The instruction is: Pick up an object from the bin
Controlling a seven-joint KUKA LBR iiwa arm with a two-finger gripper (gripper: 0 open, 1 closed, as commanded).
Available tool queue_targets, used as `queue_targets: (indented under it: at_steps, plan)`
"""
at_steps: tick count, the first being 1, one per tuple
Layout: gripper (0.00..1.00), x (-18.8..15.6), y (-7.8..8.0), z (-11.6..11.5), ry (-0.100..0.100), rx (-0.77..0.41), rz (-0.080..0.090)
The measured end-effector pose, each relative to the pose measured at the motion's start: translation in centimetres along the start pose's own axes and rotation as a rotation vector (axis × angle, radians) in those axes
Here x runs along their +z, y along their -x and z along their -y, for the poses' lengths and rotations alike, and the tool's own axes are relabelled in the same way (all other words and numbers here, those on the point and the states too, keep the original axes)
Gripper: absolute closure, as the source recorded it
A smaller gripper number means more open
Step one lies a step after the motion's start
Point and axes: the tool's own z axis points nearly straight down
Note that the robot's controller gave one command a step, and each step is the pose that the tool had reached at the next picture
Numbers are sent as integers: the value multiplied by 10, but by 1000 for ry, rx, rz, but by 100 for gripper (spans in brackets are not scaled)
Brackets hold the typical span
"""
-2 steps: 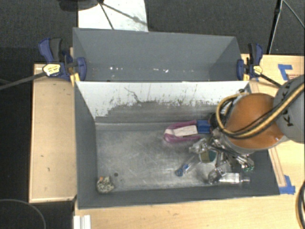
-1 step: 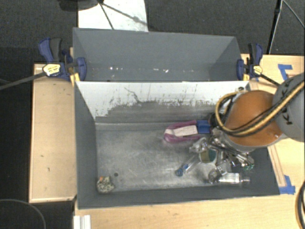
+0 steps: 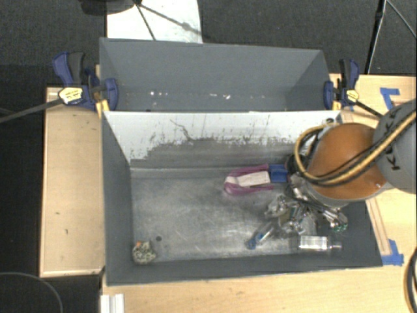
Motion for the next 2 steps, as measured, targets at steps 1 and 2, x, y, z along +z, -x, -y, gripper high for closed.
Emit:
queue_targets:
  at_steps: [1,2]
  plan:
    - [100,-103,4,1,1,3,-9]
    - [100,-110,5,2,3,8,-13]
